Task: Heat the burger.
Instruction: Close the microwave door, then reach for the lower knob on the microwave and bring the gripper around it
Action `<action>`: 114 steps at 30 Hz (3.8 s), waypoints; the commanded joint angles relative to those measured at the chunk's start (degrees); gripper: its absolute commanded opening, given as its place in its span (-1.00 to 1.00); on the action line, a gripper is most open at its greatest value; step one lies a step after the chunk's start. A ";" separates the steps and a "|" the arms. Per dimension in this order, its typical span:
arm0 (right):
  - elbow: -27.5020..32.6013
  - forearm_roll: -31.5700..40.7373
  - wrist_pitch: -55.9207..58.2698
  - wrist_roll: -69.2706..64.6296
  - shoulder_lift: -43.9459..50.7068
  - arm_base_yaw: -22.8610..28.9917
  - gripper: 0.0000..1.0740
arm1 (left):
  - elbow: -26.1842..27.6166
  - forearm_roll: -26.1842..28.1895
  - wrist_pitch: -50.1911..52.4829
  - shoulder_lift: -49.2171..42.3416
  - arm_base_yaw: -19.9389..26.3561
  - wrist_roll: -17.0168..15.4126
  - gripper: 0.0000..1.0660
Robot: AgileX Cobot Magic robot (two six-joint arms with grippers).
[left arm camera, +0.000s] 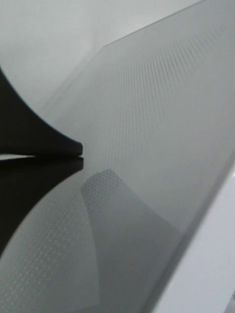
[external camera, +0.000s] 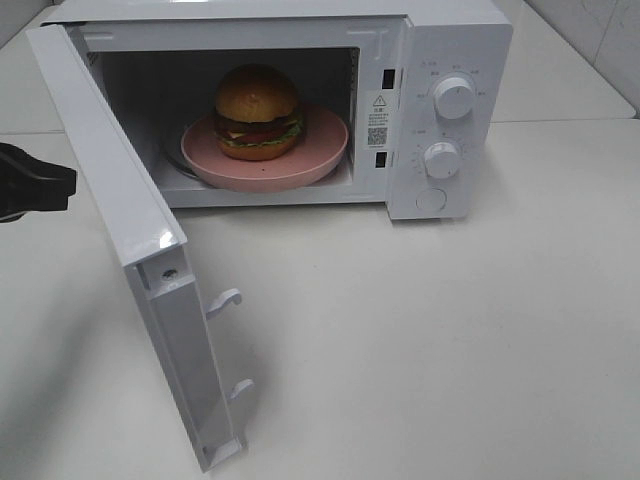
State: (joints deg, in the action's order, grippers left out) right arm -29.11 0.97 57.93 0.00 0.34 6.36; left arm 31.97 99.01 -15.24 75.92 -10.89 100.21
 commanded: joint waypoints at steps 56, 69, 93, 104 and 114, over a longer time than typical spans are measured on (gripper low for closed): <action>0.11 0.23 -0.52 0.00 1.38 -0.34 0.32 | 39.71 1.03 15.70 35.18 -22.46 -0.46 -1.00; 0.11 0.23 -0.52 0.00 1.38 -0.34 0.32 | 49.62 1.38 20.68 40.97 -26.41 -0.46 -1.00; 0.11 0.23 -0.52 0.00 1.38 -0.34 0.32 | 49.16 -0.74 20.97 38.62 -34.78 0.17 -1.00; 0.11 0.23 -0.52 0.00 1.38 -0.34 0.32 | 37.70 -1.55 16.50 31.51 -35.70 0.17 -1.00; 0.11 0.23 -0.52 0.00 1.38 -0.34 0.32 | 26.30 -3.55 16.56 21.37 -35.52 0.06 -1.00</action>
State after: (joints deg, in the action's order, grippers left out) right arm -29.11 0.97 57.93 0.00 0.34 6.36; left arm 58.96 95.68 1.95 98.43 -46.35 100.27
